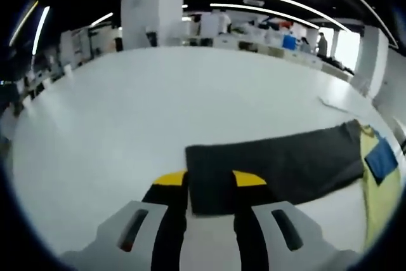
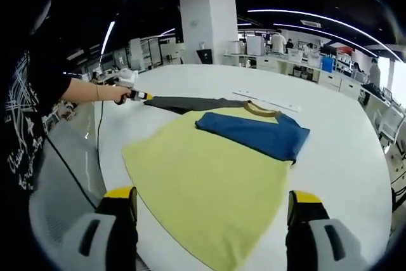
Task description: Fold the garment on the visible template until the final outline fits inside the template.
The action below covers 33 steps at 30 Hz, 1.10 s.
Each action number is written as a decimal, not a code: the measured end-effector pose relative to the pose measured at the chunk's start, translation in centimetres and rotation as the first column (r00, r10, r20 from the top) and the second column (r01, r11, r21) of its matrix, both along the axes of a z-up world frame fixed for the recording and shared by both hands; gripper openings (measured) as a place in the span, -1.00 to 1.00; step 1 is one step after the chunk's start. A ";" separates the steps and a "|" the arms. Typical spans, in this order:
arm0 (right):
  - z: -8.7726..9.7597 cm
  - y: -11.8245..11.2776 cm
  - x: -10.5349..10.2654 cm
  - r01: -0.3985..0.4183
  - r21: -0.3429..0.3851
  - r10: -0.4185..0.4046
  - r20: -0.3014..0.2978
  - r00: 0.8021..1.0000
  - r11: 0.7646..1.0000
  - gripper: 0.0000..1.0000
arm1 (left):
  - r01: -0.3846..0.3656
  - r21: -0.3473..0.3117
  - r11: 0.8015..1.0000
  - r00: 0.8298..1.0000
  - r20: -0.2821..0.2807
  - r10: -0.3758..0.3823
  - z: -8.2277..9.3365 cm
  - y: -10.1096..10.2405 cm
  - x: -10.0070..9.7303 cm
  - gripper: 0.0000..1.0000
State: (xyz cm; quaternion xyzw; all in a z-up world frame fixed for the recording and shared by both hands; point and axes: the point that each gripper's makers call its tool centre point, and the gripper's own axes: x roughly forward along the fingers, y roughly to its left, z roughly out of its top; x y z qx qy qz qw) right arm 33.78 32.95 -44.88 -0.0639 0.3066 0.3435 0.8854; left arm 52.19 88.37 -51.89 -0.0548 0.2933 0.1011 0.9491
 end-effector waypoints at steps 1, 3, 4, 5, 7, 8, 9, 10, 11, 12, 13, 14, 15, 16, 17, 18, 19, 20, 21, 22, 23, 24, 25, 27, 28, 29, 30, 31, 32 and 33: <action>0.0 0.1 -0.1 -0.001 0.005 0.001 -0.002 1.000 1.000 0.98 | -0.008 -0.004 1.000 1.000 0.004 0.008 -0.1 0.2 0.2 -0.54; 0.3 0.3 0.1 0.006 0.024 -0.006 0.014 1.000 1.000 0.96 | -0.016 -0.017 1.000 1.000 0.006 0.016 -0.4 0.3 0.4 -0.56; 0.4 0.3 0.1 0.011 0.031 -0.011 0.016 1.000 0.999 0.97 | -0.024 -0.015 1.000 1.000 -0.002 0.024 -0.5 0.4 0.4 -0.57; 0.5 0.3 0.2 0.018 0.038 -0.018 0.016 1.000 0.999 0.98 | -0.029 -0.009 1.000 0.999 -0.016 0.029 -0.8 0.4 0.2 -0.57; 0.6 0.2 0.1 0.018 0.038 -0.019 0.020 1.000 0.999 0.99 | -0.037 -0.011 0.999 0.999 -0.028 0.036 -1.2 0.5 0.2 -0.59; 0.6 0.2 0.1 0.016 0.037 -0.017 0.023 1.000 0.999 0.99 | -0.044 -0.015 0.999 0.998 -0.037 0.043 -1.5 0.6 0.1 -0.62; 0.7 0.1 0.1 0.013 0.037 -0.014 0.023 1.000 0.999 0.99 | -0.053 -0.004 0.999 0.998 -0.036 0.053 -1.2 0.8 -0.1 -0.66; 0.7 0.1 0.0 0.011 0.037 -0.012 0.023 1.000 0.999 0.99 | -0.046 0.012 0.999 0.998 -0.034 0.046 -1.2 1.1 0.1 -0.69; 0.8 0.0 0.0 0.008 0.035 -0.009 0.023 1.000 0.999 0.99 | -0.046 0.010 0.999 0.998 -0.030 0.046 -1.2 1.2 0.2 -0.68; 0.8 0.0 -0.1 0.007 0.033 -0.008 0.025 1.000 0.999 0.99 | -0.053 0.008 0.999 0.998 -0.025 0.053 -1.2 1.3 0.1 -0.67; 0.9 -0.1 -0.1 0.007 0.031 -0.007 0.027 1.000 0.999 0.99 | -0.057 0.005 0.998 0.998 -0.023 0.057 -1.2 1.3 0.0 -0.68; 0.9 -0.1 -0.1 0.007 0.030 -0.008 0.027 1.000 1.000 0.99 | -0.060 0.003 0.998 0.998 -0.023 0.060 -1.1 1.3 -0.1 -0.70; 0.8 -0.2 0.0 0.008 0.027 -0.008 0.026 1.000 1.000 0.99 | -0.064 0.002 0.998 0.998 -0.023 0.064 -1.2 1.4 0.0 -0.70; 0.8 -0.3 0.0 0.009 0.022 -0.010 0.026 1.000 1.000 0.99 | -0.062 0.008 0.998 0.998 -0.026 0.062 -1.2 1.4 0.0 -0.70; 0.8 -0.4 0.0 0.009 0.020 -0.010 0.027 1.000 1.000 0.99 | -0.062 0.011 0.998 0.998 -0.028 0.062 -1.2 1.4 0.0 -0.70; 0.9 -0.4 0.0 0.007 0.018 -0.007 0.028 1.000 1.000 0.99 | -0.059 0.020 0.998 0.998 -0.032 0.059 -1.2 1.3 0.0 -0.73; 0.9 -0.3 0.0 0.005 0.017 -0.005 0.028 1.000 1.000 0.99 | -0.056 0.022 0.998 0.998 -0.035 0.056 -1.2 1.1 0.0 -0.81; 1.0 -0.3 0.1 0.001 0.016 -0.002 0.032 0.999 1.000 0.99 | -0.044 0.009 0.999 0.999 -0.031 0.045 -1.2 0.6 0.1 -0.87; 1.0 -0.3 0.1 0.000 0.015 -0.001 0.035 0.999 1.000 0.99 | -0.043 0.019 0.999 0.998 -0.034 0.044 -1.1 0.5 0.1 -0.90; 1.1 -0.3 0.1 0.000 0.015 -0.001 0.037 0.999 1.000 0.99 | -0.030 0.028 0.999 0.999 -0.037 0.031 -1.1 0.4 0.2 -0.95; 1.0 -0.3 0.1 0.001 0.015 -0.001 0.036 0.999 1.000 0.99 | -0.026 0.041 0.999 0.999 -0.041 0.028 -1.1 0.6 0.4 -0.95; 1.0 -0.3 0.0 0.000 0.015 0.000 0.035 0.999 1.000 0.99 | -0.023 0.062 0.998 0.998 -0.052 0.026 -1.1 0.7 0.4 -0.96; 1.0 -0.2 0.0 -0.002 0.015 0.002 0.035 0.999 1.000 0.99 | -0.023 0.065 0.998 0.998 -0.054 0.027 -1.1 0.7 0.5 -0.96; 0.9 -0.1 -0.1 -0.006 0.015 0.005 0.029 1.000 1.000 0.99 | -0.009 0.087 0.996 0.998 -0.060 0.014 -1.1 0.4 0.3 -0.96; 0.9 -0.1 -0.1 -0.007 0.012 0.006 0.029 1.000 1.000 0.99 | -0.005 0.091 0.996 0.998 -0.061 0.011 -1.1 0.4 0.3 -0.96; 0.9 -0.1 -0.1 -0.008 0.009 0.008 0.029 1.000 1.000 0.99 | 0.007 0.106 0.994 0.998 -0.069 0.000 -1.0 0.2 0.2 -0.96; 0.9 0.0 -0.1 -0.010 0.008 0.010 0.028 1.000 1.000 0.99 | 0.016 0.130 0.991 0.997 -0.081 -0.006 -1.0 0.3 0.2 -0.97; 0.9 0.0 0.0 -0.012 0.005 0.012 0.031 0.999 1.000 0.99 | 0.037 0.163 0.986 0.995 -0.097 -0.022 -0.9 0.3 0.2 -0.97; 0.9 0.0 0.0 -0.013 0.003 0.013 0.032 0.999 1.000 0.99 | 0.055 0.183 0.982 0.994 -0.106 -0.036 -0.9 0.3 0.2 -0.97; 0.9 0.1 0.0 -0.017 0.001 0.017 0.032 0.999 1.000 0.99 | 0.072 0.204 0.976 0.992 -0.121 -0.047 -0.9 0.4 0.3 -0.97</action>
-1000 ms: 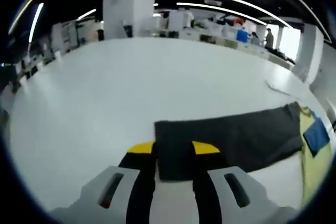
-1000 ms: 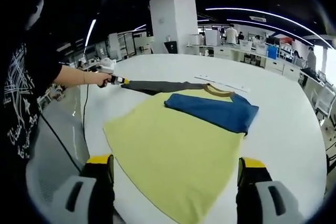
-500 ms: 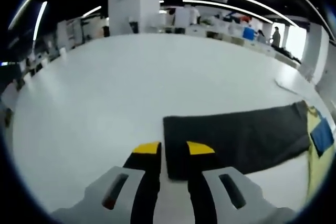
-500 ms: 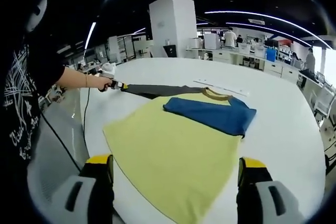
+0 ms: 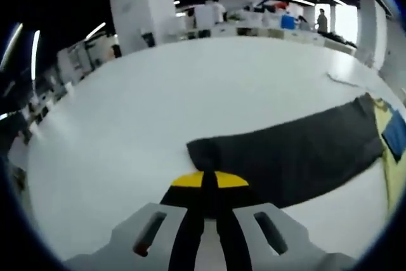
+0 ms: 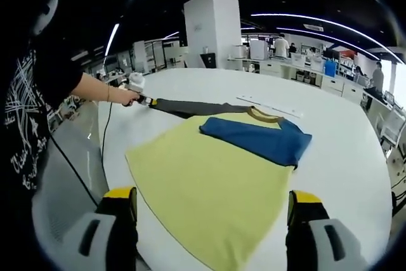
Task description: Fold the garment on the visible template until the final outline fits inside the template.
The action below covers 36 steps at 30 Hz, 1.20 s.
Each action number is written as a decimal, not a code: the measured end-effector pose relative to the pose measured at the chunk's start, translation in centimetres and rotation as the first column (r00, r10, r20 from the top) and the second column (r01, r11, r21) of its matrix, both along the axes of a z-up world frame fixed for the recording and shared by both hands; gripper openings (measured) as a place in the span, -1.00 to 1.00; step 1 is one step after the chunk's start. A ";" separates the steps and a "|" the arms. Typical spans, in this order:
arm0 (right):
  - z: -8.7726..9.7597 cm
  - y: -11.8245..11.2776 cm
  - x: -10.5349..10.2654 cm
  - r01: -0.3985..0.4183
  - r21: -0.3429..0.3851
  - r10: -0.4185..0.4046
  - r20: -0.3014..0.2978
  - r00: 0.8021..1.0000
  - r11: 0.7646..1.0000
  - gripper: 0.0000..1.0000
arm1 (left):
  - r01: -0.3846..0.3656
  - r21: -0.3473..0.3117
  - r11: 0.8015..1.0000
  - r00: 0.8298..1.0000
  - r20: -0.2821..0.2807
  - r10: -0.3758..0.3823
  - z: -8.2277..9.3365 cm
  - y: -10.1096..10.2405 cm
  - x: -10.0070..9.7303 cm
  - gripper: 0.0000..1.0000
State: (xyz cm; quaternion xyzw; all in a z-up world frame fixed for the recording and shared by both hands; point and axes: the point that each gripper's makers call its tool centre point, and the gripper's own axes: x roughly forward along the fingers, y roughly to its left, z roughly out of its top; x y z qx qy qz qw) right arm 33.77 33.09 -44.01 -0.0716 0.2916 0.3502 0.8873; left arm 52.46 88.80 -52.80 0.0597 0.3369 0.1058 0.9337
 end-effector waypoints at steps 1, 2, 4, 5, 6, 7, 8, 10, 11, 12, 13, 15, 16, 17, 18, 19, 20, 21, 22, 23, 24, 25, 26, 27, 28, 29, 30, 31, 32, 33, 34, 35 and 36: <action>0.0 0.1 0.0 -0.002 0.000 0.002 0.001 1.000 1.000 0.99 | -0.020 -0.025 1.000 1.000 0.007 0.020 0.0 -0.2 0.0 -0.97; 0.1 0.2 0.0 -0.007 0.001 0.007 0.004 1.000 1.000 0.99 | -0.033 -0.048 0.998 0.999 0.011 0.034 0.0 -0.5 0.0 -0.97; 0.2 0.3 0.1 -0.008 0.004 0.008 0.007 1.000 1.000 0.99 | -0.069 -0.101 0.992 0.997 0.023 0.072 0.1 -0.6 -0.2 -0.97; 0.2 0.3 0.1 -0.008 0.005 0.008 0.008 1.000 1.000 0.99 | -0.069 -0.102 0.992 0.997 0.023 0.072 0.0 -0.2 -0.1 -0.97; 0.2 0.3 0.1 -0.008 0.006 0.008 0.009 1.000 1.000 0.99 | -0.066 -0.098 0.993 0.997 0.021 0.068 -0.1 -0.1 -0.1 -0.97; 0.3 0.3 0.2 -0.010 0.004 0.010 0.014 1.000 1.000 0.99 | -0.064 -0.094 0.993 0.998 0.018 0.066 0.0 -0.2 -0.2 -0.97; 0.3 0.3 0.2 -0.012 0.003 0.012 0.015 1.000 1.000 0.99 | -0.061 -0.094 0.994 0.998 0.019 0.063 0.2 -0.3 -0.2 -0.97; 0.2 0.3 0.2 -0.014 0.003 0.014 0.011 1.000 1.000 0.99 | -0.059 -0.111 0.992 0.997 0.036 0.063 0.6 -0.4 0.1 -0.97; 0.2 0.3 0.2 -0.017 0.000 0.017 0.009 1.000 1.000 0.99 | -0.069 -0.125 0.990 0.996 0.044 0.075 1.1 -0.4 0.2 -0.97; 0.2 0.3 0.1 -0.019 -0.002 0.019 0.009 1.000 1.000 0.99 | -0.067 -0.133 0.989 0.996 0.049 0.074 1.4 -0.5 0.3 -0.97; 0.2 0.4 0.1 -0.022 -0.002 0.022 0.011 1.000 1.000 0.99 | -0.057 -0.137 0.989 0.996 0.061 0.065 1.9 -0.8 0.5 -0.97; 0.3 0.5 0.1 -0.024 0.005 0.024 0.008 1.000 1.000 0.99 | -0.047 -0.137 0.989 0.995 0.075 0.058 2.5 -1.0 0.7 -0.97; 0.3 0.5 0.1 -0.026 0.006 0.026 0.008 1.000 1.000 0.99 | -0.037 -0.141 0.989 0.995 0.086 0.050 2.9 -1.4 0.9 -0.98; 0.4 0.5 0.1 -0.027 0.005 0.027 0.010 1.000 1.000 0.99 | -0.034 -0.149 0.988 0.994 0.093 0.048 3.2 -1.7 1.0 -0.98; 0.4 0.5 0.1 -0.027 0.003 0.027 0.012 1.000 1.000 0.99 | -0.027 -0.162 0.986 0.994 0.098 0.043 3.4 -2.1 1.1 -0.98; 0.4 0.6 0.2 -0.029 0.002 0.029 0.012 1.000 1.000 0.99 | -0.022 -0.172 0.985 0.994 0.101 0.039 3.5 -2.3 1.2 -0.98; 0.4 0.6 0.2 -0.032 0.003 0.032 0.015 0.999 0.999 0.99 | -0.019 -0.170 0.985 0.994 0.101 0.037 3.6 -2.5 1.3 -0.98; 0.5 0.6 0.2 -0.033 0.005 0.033 0.014 0.999 0.999 0.99 | -0.016 -0.171 0.985 0.994 0.101 0.033 3.8 -2.8 1.4 -0.98; 0.5 0.7 0.2 -0.038 0.006 0.037 0.015 0.999 0.999 0.99 | 0.001 -0.175 0.985 0.994 0.109 0.018 3.9 -2.8 2.0 -0.98; 0.6 0.8 0.2 -0.040 0.006 0.039 0.016 0.999 0.999 0.99 | 0.011 -0.179 0.984 0.993 0.116 0.010 4.1 -3.2 2.1 -0.98; 0.7 0.9 0.2 -0.042 0.006 0.042 0.019 0.999 0.999 0.99 | 0.027 -0.186 0.982 0.992 0.126 -0.004 4.5 -4.0 2.1 -0.98; 0.7 0.9 0.2 -0.042 0.006 0.042 0.019 0.999 0.999 0.99 | 0.040 -0.187 0.981 0.991 0.131 -0.016 4.8 -4.5 2.1 -0.98; 0.6 0.9 0.2 -0.044 0.003 0.043 0.019 0.999 0.999 0.99 | 0.049 -0.208 0.977 0.990 0.137 -0.021 5.1 -5.5 2.0 -0.98; 0.6 0.9 0.2 -0.046 0.000 0.046 0.020 0.999 0.999 0.99 | 0.059 -0.225 0.972 0.990 0.141 -0.027 5.2 -6.0 2.1 -0.98; 0.5 0.9 0.2 -0.047 -0.003 0.047 0.019 0.999 0.999 0.99 | 0.066 -0.231 0.971 0.989 0.142 -0.034 5.4 -6.5 2.0 -0.98; 0.4 0.9 0.1 -0.050 -0.003 0.050 0.015 0.999 0.999 0.99 | 0.077 -0.227 0.971 0.989 0.142 -0.045 5.5 -6.9 2.1 -0.98; 0.4 1.0 0.1 -0.052 -0.002 0.052 0.014 0.999 0.999 0.99 | 0.092 -0.226 0.970 0.987 0.146 -0.060 5.6 -7.3 2.2 -0.98; 0.4 1.1 0.1 -0.055 0.002 0.055 0.018 0.998 0.998 0.99 | 0.110 -0.230 0.967 0.985 0.154 -0.076 5.8 -7.5 2.5 -0.98; 0.5 1.1 0.1 -0.055 0.006 0.055 0.019 0.998 0.998 0.99 | 0.123 -0.237 0.964 0.983 0.161 -0.086 5.9 -7.7 2.7 -0.98; 0.5 1.2 0.1 -0.056 0.014 0.055 0.021 0.998 0.998 0.99 | 0.140 -0.248 0.959 0.980 0.176 -0.098 6.4 -8.6 2.8 -0.98; 0.6 1.3 0.1 -0.054 0.017 0.054 0.027 0.998 0.998 0.99 | 0.152 -0.246 0.957 0.977 0.182 -0.108 6.7 -9.3 2.7 -0.98; 0.6 1.2 0.2 -0.052 0.017 0.051 0.032 0.998 0.999 0.99 | 0.157 -0.244 0.957 0.976 0.186 -0.113 7.1 -9.9 2.6 -0.98; 0.4 1.1 0.1 -0.050 0.014 0.050 0.029 0.998 0.999 0.99 | 0.169 -0.242 0.956 0.973 0.198 -0.122 7.8 -11.0 2.3 -0.98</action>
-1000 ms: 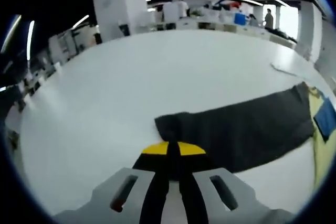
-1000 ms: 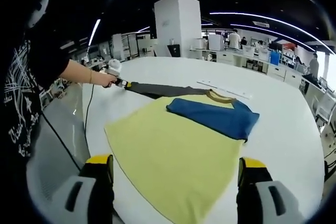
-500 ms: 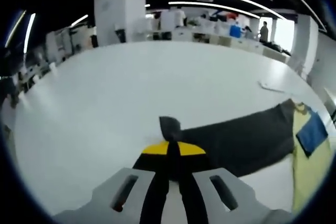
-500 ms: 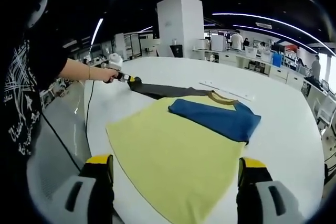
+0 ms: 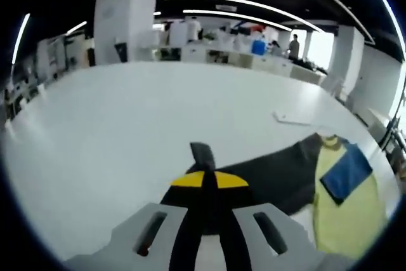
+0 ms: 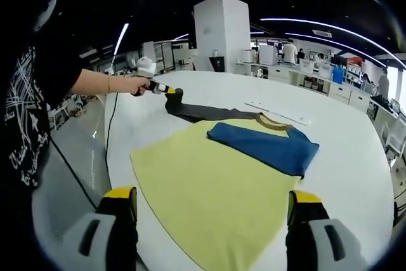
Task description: Fold the garment on the visible template until the final outline fits inside the template.
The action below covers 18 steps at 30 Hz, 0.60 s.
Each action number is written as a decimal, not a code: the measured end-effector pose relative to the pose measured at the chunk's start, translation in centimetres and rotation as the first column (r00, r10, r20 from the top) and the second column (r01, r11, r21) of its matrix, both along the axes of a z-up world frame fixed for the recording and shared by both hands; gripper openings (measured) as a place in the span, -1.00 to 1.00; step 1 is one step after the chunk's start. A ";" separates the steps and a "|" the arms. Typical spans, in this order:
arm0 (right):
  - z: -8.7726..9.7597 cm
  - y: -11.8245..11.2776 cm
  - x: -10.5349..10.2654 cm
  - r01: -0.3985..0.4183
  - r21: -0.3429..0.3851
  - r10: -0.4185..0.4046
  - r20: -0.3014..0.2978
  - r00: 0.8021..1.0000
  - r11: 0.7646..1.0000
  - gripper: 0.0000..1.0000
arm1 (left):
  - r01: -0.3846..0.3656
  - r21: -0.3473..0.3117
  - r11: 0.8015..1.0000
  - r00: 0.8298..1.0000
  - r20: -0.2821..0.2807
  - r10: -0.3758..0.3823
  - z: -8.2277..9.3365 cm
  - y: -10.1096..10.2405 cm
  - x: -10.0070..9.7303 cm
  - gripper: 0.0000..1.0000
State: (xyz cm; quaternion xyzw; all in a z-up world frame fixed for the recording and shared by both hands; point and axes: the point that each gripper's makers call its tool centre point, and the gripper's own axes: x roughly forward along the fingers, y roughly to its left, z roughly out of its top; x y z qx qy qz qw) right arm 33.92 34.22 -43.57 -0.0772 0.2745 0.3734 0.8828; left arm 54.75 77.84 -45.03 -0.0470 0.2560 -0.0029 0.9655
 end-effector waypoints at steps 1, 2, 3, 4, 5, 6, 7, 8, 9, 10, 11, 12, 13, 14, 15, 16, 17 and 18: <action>-0.2 -0.1 -0.1 0.002 -0.005 -0.002 -0.004 1.000 1.000 0.99 | 0.013 -0.008 1.000 1.000 0.007 -0.013 0.3 0.0 0.8 -0.98; -0.2 -0.2 -0.1 0.002 -0.007 -0.002 -0.003 1.000 1.000 0.99 | 0.020 -0.014 1.000 1.000 0.015 -0.020 0.5 -0.3 1.1 -0.98; -0.3 -0.2 -0.1 0.002 -0.008 -0.002 -0.003 1.000 1.000 0.99 | 0.026 -0.021 0.999 0.999 0.020 -0.026 0.8 -0.6 1.4 -0.98; -0.3 -0.2 -0.2 0.000 -0.007 0.000 -0.004 1.000 1.000 0.99 | 0.035 -0.031 0.999 0.999 0.028 -0.034 1.2 -1.2 1.5 -0.98; -0.3 -0.2 -0.2 0.000 -0.006 0.000 -0.004 1.000 1.000 0.99 | 0.039 -0.032 0.999 0.999 0.031 -0.038 1.3 -1.4 1.6 -0.98; -0.3 -0.4 -0.2 0.004 -0.011 -0.004 -0.003 1.000 1.000 0.99 | 0.055 -0.037 0.998 0.998 0.039 -0.054 1.4 -1.4 2.0 -0.98; -0.3 -0.4 -0.2 0.003 -0.013 -0.003 -0.002 1.000 1.000 0.99 | 0.063 -0.039 0.997 0.997 0.044 -0.061 1.7 -1.9 2.2 -0.98; -0.3 -0.5 -0.2 0.006 -0.010 -0.006 -0.003 1.000 1.000 0.99 | 0.078 -0.040 0.996 0.996 0.045 -0.076 2.1 -2.6 2.2 -0.98; -0.3 -0.5 -0.2 0.007 -0.009 -0.007 -0.003 1.000 1.000 0.99 | 0.091 -0.040 0.995 0.995 0.044 -0.089 2.2 -3.0 2.3 -0.98; -0.3 -0.5 -0.2 0.006 -0.008 -0.006 -0.003 1.000 1.000 0.99 | 0.104 -0.042 0.994 0.994 0.041 -0.103 2.2 -3.6 2.3 -0.98; -0.3 -0.5 -0.3 0.005 -0.009 -0.005 -0.001 1.000 1.000 0.99 | 0.110 -0.049 0.993 0.993 0.042 -0.108 2.4 -4.0 2.3 -0.98; -0.3 -0.5 -0.3 0.005 -0.011 -0.005 -0.001 1.000 1.000 0.99 | 0.120 -0.057 0.991 0.992 0.047 -0.117 2.6 -4.6 2.3 -0.98; -0.3 -0.5 -0.4 0.005 -0.012 -0.005 0.000 1.000 1.000 0.99 | 0.130 -0.058 0.990 0.990 0.052 -0.127 2.8 -5.1 2.4 -0.98; -0.3 -0.6 -0.4 0.005 -0.011 -0.005 0.000 1.000 1.000 0.99 | 0.138 -0.055 0.989 0.989 0.054 -0.136 2.9 -5.5 2.4 -0.98; -0.3 -0.6 -0.5 0.005 -0.010 -0.005 -0.001 1.000 1.000 0.99 | 0.154 -0.045 0.987 0.987 0.059 -0.151 3.2 -6.3 2.4 -0.98; -0.3 -0.6 -0.5 0.005 -0.010 -0.005 -0.001 1.000 1.000 0.99 | 0.159 -0.045 0.986 0.986 0.061 -0.157 3.4 -6.8 2.4 -0.98; -0.4 -0.6 -0.5 0.005 -0.010 -0.005 0.000 1.000 1.000 0.99 | 0.168 -0.053 0.984 0.984 0.062 -0.164 3.5 -7.2 2.4 -0.98; -0.4 -0.6 -0.6 0.005 -0.010 -0.005 -0.001 1.000 1.000 0.99 | 0.172 -0.062 0.983 0.984 0.067 -0.168 3.6 -7.5 2.5 -0.98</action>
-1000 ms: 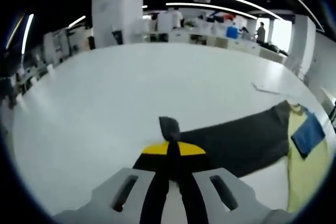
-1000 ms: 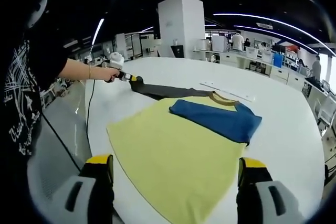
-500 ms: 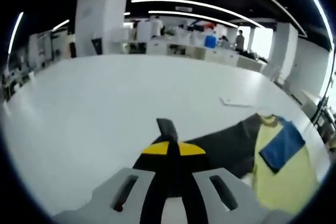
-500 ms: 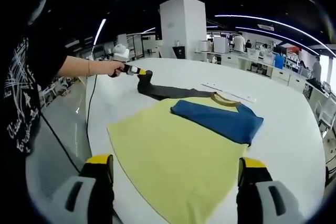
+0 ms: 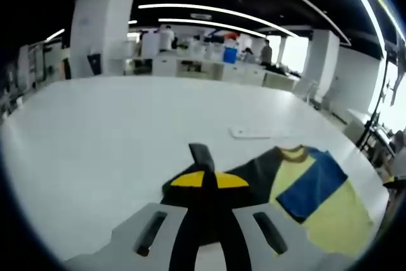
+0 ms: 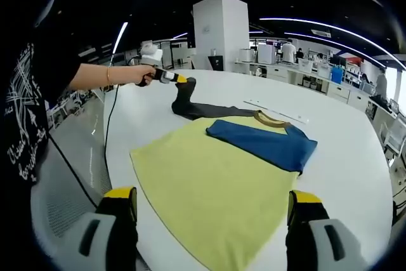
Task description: Fold the garment on the visible template until the final outline fits inside the template.
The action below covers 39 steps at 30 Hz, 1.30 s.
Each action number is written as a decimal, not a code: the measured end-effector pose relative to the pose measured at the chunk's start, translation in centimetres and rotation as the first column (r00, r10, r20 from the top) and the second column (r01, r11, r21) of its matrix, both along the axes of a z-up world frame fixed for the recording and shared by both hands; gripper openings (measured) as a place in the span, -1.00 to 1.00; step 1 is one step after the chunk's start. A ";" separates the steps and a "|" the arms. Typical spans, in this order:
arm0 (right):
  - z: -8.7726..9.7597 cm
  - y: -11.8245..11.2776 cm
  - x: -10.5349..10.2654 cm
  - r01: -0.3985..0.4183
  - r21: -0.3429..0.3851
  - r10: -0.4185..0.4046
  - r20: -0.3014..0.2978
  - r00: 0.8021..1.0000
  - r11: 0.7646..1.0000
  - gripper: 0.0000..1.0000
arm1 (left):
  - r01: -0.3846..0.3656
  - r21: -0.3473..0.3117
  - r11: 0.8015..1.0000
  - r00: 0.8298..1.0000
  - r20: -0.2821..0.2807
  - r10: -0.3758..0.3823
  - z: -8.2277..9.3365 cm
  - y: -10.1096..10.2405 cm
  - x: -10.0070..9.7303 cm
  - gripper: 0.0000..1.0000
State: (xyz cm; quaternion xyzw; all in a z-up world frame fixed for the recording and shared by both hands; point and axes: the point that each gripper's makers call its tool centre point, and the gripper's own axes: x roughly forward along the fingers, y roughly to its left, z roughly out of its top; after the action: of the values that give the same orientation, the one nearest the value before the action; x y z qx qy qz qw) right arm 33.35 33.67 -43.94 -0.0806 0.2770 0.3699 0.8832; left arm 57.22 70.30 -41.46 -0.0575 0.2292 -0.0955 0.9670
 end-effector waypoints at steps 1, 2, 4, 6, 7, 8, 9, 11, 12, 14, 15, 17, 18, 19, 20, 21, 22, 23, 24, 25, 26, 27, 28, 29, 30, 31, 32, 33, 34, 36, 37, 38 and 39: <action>0.0 0.0 -0.1 0.000 0.000 0.000 -0.001 1.000 1.000 0.99 | 0.006 -0.003 1.000 1.000 0.006 -0.006 0.2 -0.5 0.0 -0.98; -0.1 0.1 -0.1 -0.001 -0.001 0.001 -0.002 1.000 1.000 0.99 | 0.011 -0.005 1.000 1.000 0.010 -0.011 0.3 -0.9 0.0 -0.98; -0.1 0.1 -0.2 -0.001 -0.005 0.001 -0.001 1.000 1.000 0.99 | 0.031 -0.020 0.999 0.999 0.018 -0.031 0.4 -1.3 0.3 -0.98; -0.1 0.0 -0.2 0.002 -0.012 -0.002 0.013 1.000 1.000 0.99 | 0.047 -0.072 0.996 0.999 0.026 -0.045 0.7 -2.4 0.6 -0.98; -0.1 0.0 -0.2 0.002 -0.012 -0.002 0.010 1.000 1.000 0.99 | 0.048 -0.069 0.996 0.999 0.028 -0.047 0.9 -2.7 0.7 -0.98; -0.2 0.0 -0.2 0.004 -0.011 -0.004 0.005 1.000 1.000 0.99 | 0.058 -0.070 0.996 0.998 0.028 -0.056 0.9 -3.3 0.7 -0.98; -0.2 0.0 -0.3 0.004 -0.010 -0.004 0.005 1.000 1.000 0.99 | 0.061 -0.070 0.996 0.998 0.026 -0.059 0.9 -3.5 0.8 -0.98; -0.1 0.1 -0.3 0.004 -0.009 -0.004 0.010 1.000 1.000 0.99 | 0.073 -0.075 0.995 0.997 0.026 -0.071 1.0 -4.4 0.9 -0.98; -0.1 0.1 -0.3 0.005 -0.007 -0.005 0.011 1.000 1.000 0.99 | 0.080 -0.078 0.994 0.997 0.028 -0.078 1.2 -5.1 0.8 -0.98; -0.1 0.0 -0.4 0.005 -0.008 -0.005 0.014 1.000 1.000 0.99 | 0.088 -0.087 0.992 0.996 0.034 -0.085 1.3 -5.4 1.0 -0.98; -0.1 0.0 -0.4 0.006 -0.008 -0.006 0.014 1.000 1.000 0.99 | 0.091 -0.092 0.992 0.995 0.038 -0.087 1.5 -5.6 1.2 -0.98; -0.1 0.0 -0.4 0.008 -0.006 -0.008 0.011 1.000 1.000 0.99 | 0.097 -0.105 0.990 0.995 0.043 -0.093 1.7 -6.5 1.4 -0.98; -0.2 0.0 -0.4 0.008 -0.005 -0.008 0.011 1.000 1.000 0.99 | 0.100 -0.109 0.989 0.994 0.044 -0.096 1.9 -7.0 1.4 -0.98; -0.3 0.0 -0.5 0.008 -0.007 -0.008 0.008 1.000 1.000 0.99 | 0.105 -0.111 0.988 0.994 0.047 -0.101 2.0 -7.4 1.5 -0.98; -0.3 0.0 -0.5 0.008 -0.008 -0.008 0.009 1.000 1.000 0.99 | 0.109 -0.111 0.988 0.993 0.047 -0.104 2.0 -7.7 1.5 -0.98; -0.3 0.0 -0.5 0.008 -0.008 -0.008 0.010 1.000 1.000 0.99 | 0.114 -0.111 0.987 0.993 0.050 -0.109 2.1 -8.0 1.6 -0.98; -0.3 0.0 -0.5 0.008 -0.005 -0.008 0.011 1.000 1.000 0.99 | 0.116 -0.110 0.987 0.992 0.052 -0.111 2.1 -8.2 1.6 -0.98; -0.2 0.0 -0.5 0.009 -0.002 -0.009 0.011 1.000 1.000 0.99 | 0.121 -0.111 0.986 0.992 0.053 -0.116 2.3 -8.7 1.7 -0.98; -0.2 0.0 -0.5 0.009 0.003 -0.009 0.013 1.000 1.000 0.99 | 0.127 -0.113 0.985 0.991 0.055 -0.121 2.3 -9.0 1.7 -0.98; -0.1 0.0 -0.5 0.010 0.007 -0.010 0.013 1.000 1.000 0.99 | 0.131 -0.115 0.985 0.991 0.055 -0.125 2.4 -9.3 1.8 -0.98; 0.0 0.0 -0.5 0.010 0.013 -0.010 0.013 1.000 1.000 0.99 | 0.137 -0.110 0.984 0.990 0.057 -0.131 2.4 -9.8 1.8 -0.98; 0.0 -0.1 -0.5 0.010 0.016 -0.010 0.014 1.000 1.000 0.99 | 0.153 -0.101 0.983 0.988 0.054 -0.148 2.4 -10.4 1.8 -0.98; 0.1 -0.1 -0.5 0.011 0.016 -0.011 0.015 1.000 1.000 0.99 | 0.161 -0.097 0.982 0.986 0.052 -0.156 2.3 -10.8 1.8 -0.98; 0.1 -0.1 -0.5 0.012 0.016 -0.012 0.017 1.000 1.000 0.99 | 0.163 -0.096 0.982 0.986 0.050 -0.159 2.3 -10.9 1.8 -0.98; 0.2 -0.1 -0.5 0.014 0.016 -0.014 0.019 1.000 1.000 0.99 | 0.168 -0.095 0.981 0.985 0.048 -0.164 2.2 -11.2 1.8 -0.98; 0.2 -0.1 -0.4 0.015 0.018 -0.016 0.020 1.000 1.000 0.99 | 0.173 -0.096 0.980 0.984 0.047 -0.170 2.2 -11.5 1.8 -0.98; 0.2 -0.1 -0.4 0.016 0.020 -0.017 0.019 1.000 1.000 0.99 | 0.180 -0.099 0.979 0.983 0.046 -0.176 2.3 -12.2 1.8 -0.98; 0.2 -0.1 -0.5 0.017 0.022 -0.017 0.018 1.000 1.000 0.99 | 0.185 -0.099 0.978 0.982 0.049 -0.180 2.3 -12.4 1.8 -0.98; 0.2 0.0 -0.5 0.016 0.023 -0.017 0.017 1.000 1.000 0.99 | 0.194 -0.099 0.976 0.980 0.053 -0.189 2.4 -12.9 1.8 -0.98; 0.1 0.0 -0.6 0.013 0.020 -0.013 0.014 1.000 1.000 0.99 | 0.208 -0.097 0.973 0.977 0.062 -0.203 2.7 -13.7 1.7 -0.98; 0.0 0.1 -0.7 0.012 0.022 -0.012 0.010 1.000 1.000 0.99 | 0.219 -0.094 0.971 0.975 0.063 -0.214 2.7 -14.1 1.7 -0.98; 0.0 0.1 -0.7 0.009 0.025 -0.009 0.005 1.000 1.000 0.99 | 0.223 -0.093 0.970 0.974 0.060 -0.218 2.6 -14.3 1.7 -0.98; 0.0 0.1 -0.8 0.008 0.026 -0.008 0.004 1.000 1.000 0.99 | 0.229 -0.095 0.969 0.973 0.060 -0.224 2.5 -14.4 1.9 -0.98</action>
State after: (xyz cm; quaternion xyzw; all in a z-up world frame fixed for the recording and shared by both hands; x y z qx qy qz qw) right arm 32.56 33.81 -43.96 -0.0686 0.2706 0.3699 0.8861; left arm 59.12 55.89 -38.94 -0.0775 0.2057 -0.2179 0.9509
